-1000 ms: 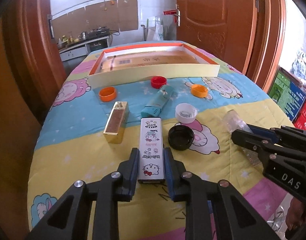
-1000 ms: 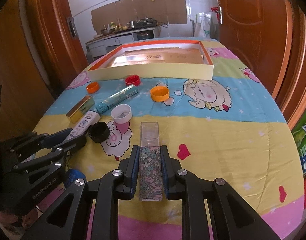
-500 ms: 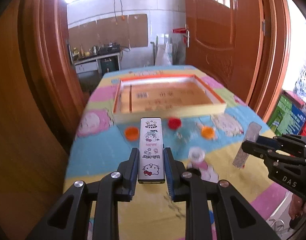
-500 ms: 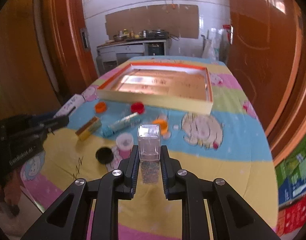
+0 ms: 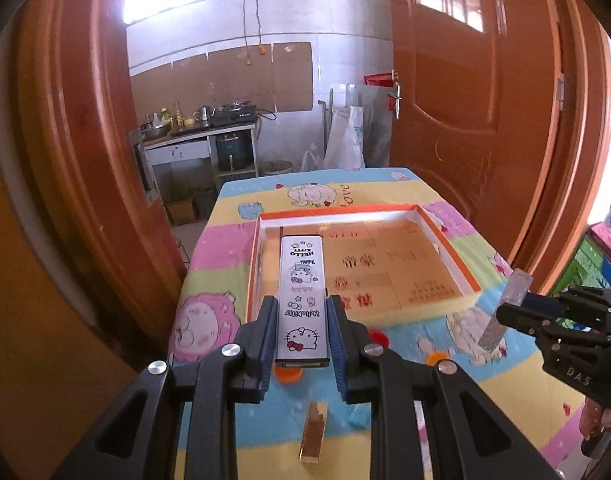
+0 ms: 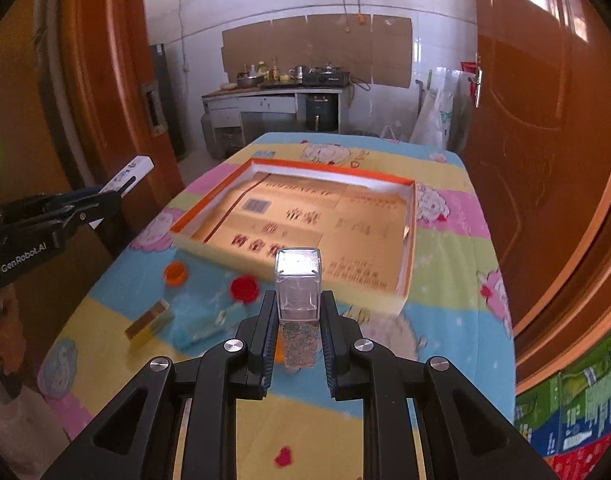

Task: Organize rigid objects
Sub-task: 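Carry the Hello Kitty box and the clear bottle over the cardboard tray with both tools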

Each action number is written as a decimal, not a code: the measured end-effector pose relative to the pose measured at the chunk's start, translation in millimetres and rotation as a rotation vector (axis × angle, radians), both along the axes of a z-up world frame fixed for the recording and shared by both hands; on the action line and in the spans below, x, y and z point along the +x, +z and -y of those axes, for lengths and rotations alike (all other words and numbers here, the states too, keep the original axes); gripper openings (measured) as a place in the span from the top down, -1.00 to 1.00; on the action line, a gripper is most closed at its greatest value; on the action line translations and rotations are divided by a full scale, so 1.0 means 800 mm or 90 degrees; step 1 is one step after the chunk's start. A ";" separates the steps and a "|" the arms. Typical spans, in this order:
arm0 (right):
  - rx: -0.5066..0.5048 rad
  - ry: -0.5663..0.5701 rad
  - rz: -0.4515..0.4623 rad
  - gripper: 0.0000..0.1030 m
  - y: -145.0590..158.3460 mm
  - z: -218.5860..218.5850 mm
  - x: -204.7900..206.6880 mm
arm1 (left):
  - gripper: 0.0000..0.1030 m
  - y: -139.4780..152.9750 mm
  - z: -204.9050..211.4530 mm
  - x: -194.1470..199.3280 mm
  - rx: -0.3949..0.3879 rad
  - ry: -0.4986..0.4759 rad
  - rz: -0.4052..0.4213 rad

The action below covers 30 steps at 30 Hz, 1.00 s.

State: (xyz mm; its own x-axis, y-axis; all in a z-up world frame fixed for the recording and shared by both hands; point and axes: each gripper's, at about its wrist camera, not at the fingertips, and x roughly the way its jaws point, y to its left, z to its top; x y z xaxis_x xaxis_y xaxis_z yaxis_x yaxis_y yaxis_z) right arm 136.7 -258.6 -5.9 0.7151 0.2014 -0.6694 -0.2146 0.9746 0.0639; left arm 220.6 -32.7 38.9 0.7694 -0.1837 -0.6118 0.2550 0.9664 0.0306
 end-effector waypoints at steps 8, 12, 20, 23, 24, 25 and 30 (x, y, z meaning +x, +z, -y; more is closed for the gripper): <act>0.017 -0.007 -0.027 0.61 0.012 0.021 0.074 | 0.51 -0.008 0.014 0.074 -0.011 0.011 -0.021; 0.008 -0.015 -0.051 0.61 0.000 0.025 0.111 | 0.51 -0.030 0.018 0.102 -0.012 0.020 -0.043; -0.015 -0.025 -0.096 0.61 -0.031 0.026 0.157 | 0.51 -0.076 0.032 0.144 0.002 0.017 -0.093; -0.007 -0.034 -0.110 0.61 -0.041 0.030 0.171 | 0.51 -0.088 0.032 0.157 0.000 0.020 -0.111; -0.005 -0.036 -0.113 0.61 -0.044 0.031 0.174 | 0.51 -0.092 0.031 0.160 -0.001 0.021 -0.117; -0.002 -0.038 -0.118 0.61 -0.047 0.032 0.177 | 0.51 -0.095 0.031 0.163 -0.002 0.021 -0.123; 0.002 -0.039 -0.129 0.61 -0.057 0.033 0.186 | 0.51 -0.105 0.032 0.175 -0.007 0.021 -0.144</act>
State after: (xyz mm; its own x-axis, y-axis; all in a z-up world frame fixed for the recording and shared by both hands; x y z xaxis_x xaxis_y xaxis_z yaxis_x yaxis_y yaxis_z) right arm 285.4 -285.2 -51.5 0.5764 0.1640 -0.8006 -0.1380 0.9851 0.1024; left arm 360.5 -58.2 -45.3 0.6188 -0.1690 -0.7672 0.2228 0.9742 -0.0349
